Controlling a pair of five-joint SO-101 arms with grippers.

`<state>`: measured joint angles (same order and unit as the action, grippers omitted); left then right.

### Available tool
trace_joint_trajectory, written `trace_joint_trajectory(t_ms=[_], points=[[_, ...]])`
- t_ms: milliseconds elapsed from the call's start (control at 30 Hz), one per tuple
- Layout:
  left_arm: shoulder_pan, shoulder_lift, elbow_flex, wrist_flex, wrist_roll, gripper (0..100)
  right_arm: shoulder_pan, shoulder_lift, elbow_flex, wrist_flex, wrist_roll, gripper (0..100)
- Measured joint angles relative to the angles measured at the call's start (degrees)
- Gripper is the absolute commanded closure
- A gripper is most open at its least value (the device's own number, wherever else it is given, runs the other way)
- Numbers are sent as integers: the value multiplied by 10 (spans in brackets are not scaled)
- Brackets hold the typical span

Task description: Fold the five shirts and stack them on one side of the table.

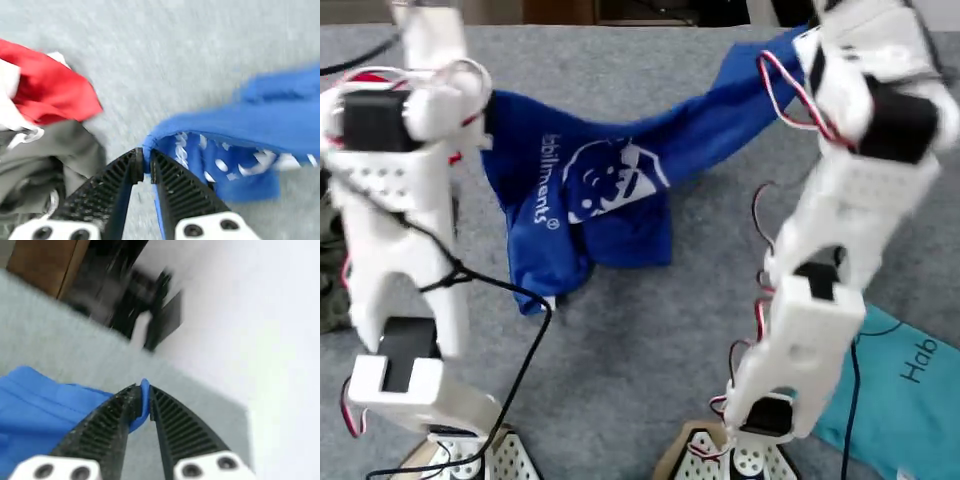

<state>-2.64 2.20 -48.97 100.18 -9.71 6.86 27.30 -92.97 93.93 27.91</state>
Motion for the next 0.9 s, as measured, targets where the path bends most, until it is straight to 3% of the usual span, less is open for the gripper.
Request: trace_joint_trajectory(t_ms=[300,500,900], points=[[-19,-164,-18,0,2,981,-8,-221,-1,27,-1,995],[-40,-264,-29,0,2,980,-8,-350,-3,4,56,995],[-51,-378,-34,0,4,980,-9,-394,-12,-146,79,995]])
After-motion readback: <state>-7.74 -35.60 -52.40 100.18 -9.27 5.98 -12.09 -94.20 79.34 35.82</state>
